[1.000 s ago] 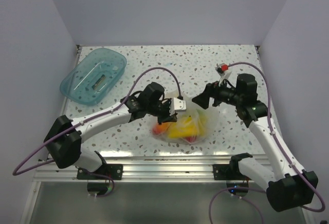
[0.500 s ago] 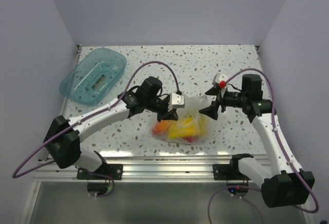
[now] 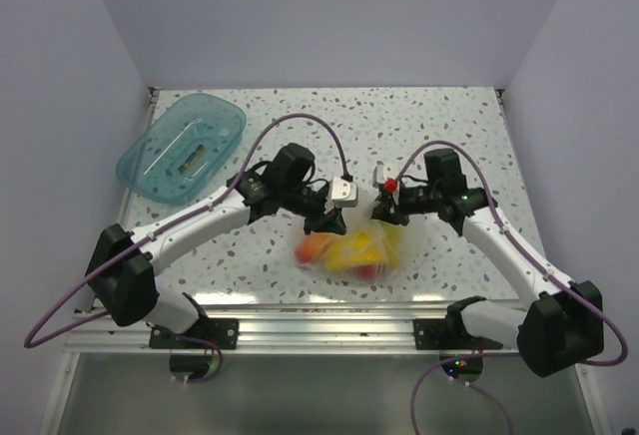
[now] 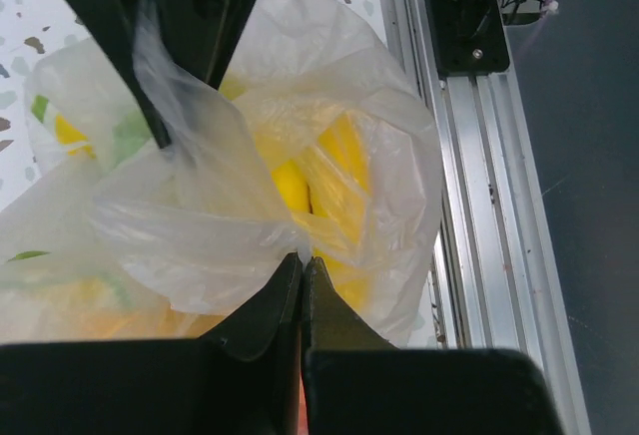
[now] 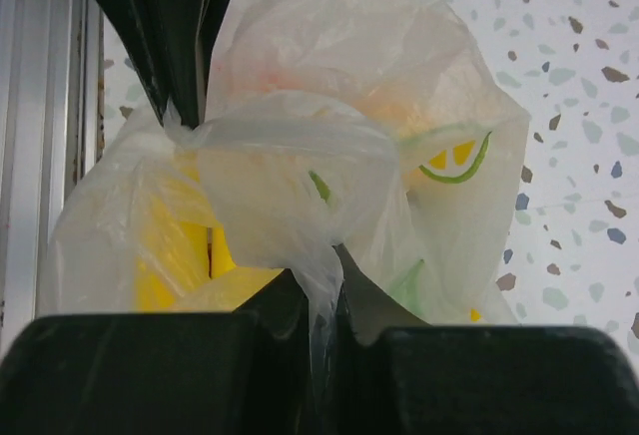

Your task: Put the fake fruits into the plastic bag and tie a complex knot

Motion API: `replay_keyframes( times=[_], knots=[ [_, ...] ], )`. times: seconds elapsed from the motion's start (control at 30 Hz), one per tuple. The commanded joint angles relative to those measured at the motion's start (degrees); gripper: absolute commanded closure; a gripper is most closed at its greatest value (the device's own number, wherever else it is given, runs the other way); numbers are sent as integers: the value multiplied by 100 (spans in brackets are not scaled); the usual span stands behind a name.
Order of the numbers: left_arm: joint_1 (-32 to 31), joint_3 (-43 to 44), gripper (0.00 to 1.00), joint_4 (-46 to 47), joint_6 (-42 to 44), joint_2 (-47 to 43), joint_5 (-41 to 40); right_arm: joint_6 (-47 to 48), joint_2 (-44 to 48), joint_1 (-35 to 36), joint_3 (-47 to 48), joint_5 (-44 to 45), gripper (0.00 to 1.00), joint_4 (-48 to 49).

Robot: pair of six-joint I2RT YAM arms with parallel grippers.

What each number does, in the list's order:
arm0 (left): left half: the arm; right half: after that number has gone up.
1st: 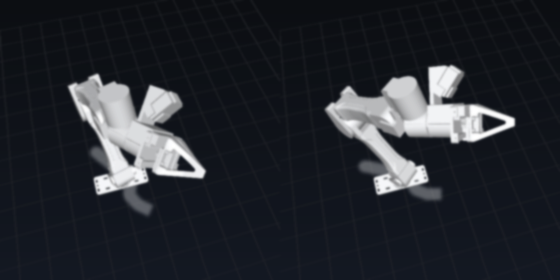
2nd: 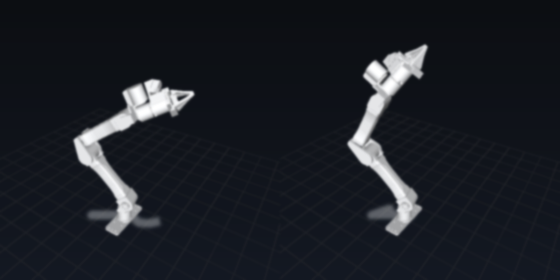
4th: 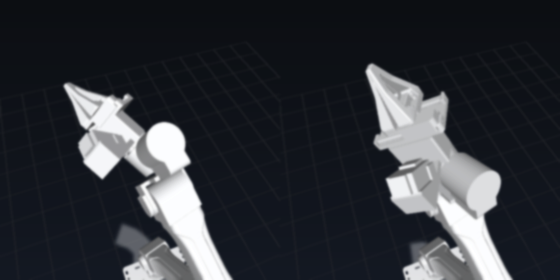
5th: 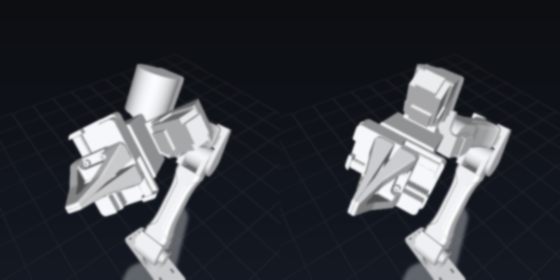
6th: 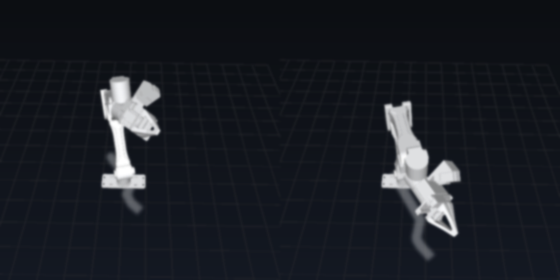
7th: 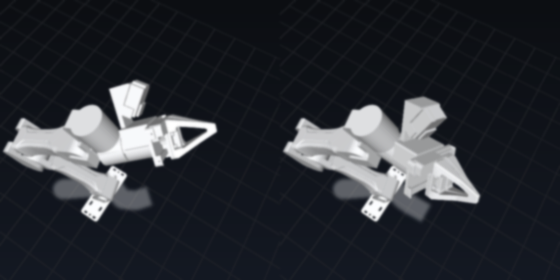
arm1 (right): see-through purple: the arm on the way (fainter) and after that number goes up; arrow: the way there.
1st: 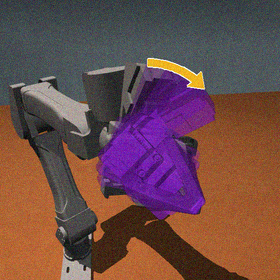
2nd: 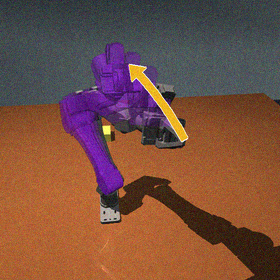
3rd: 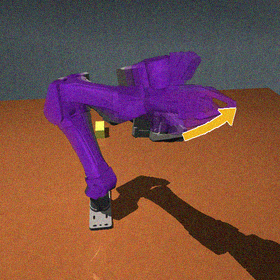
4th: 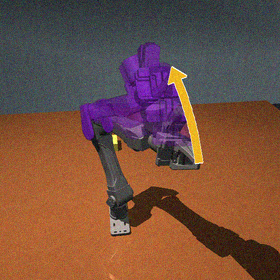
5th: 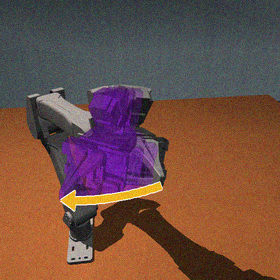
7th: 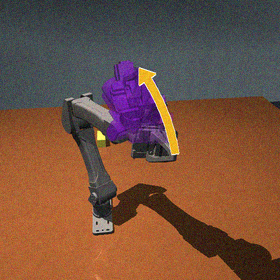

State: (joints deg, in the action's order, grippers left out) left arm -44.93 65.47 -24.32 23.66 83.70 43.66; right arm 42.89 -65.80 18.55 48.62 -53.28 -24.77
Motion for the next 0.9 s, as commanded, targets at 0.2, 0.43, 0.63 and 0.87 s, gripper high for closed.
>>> replay_keyframes(
  times=[0.2,0.43,0.63,0.87],
  knots=[
    [634,1169,100,-415,-89,138,266,-3463,-346,185,516,1072,100,1237],
    [783,2222,100,-513,-422,269,20,-7283,-21,18,482,1635,100,2003],
    [916,2840,100,-601,-1082,445,537,-9473,585,-167,210,2206,100,1855],
    [486,1892,100,-146,-1363,33,618,-11092,1166,-668,-1090,2700,100,1933]
  ],
)
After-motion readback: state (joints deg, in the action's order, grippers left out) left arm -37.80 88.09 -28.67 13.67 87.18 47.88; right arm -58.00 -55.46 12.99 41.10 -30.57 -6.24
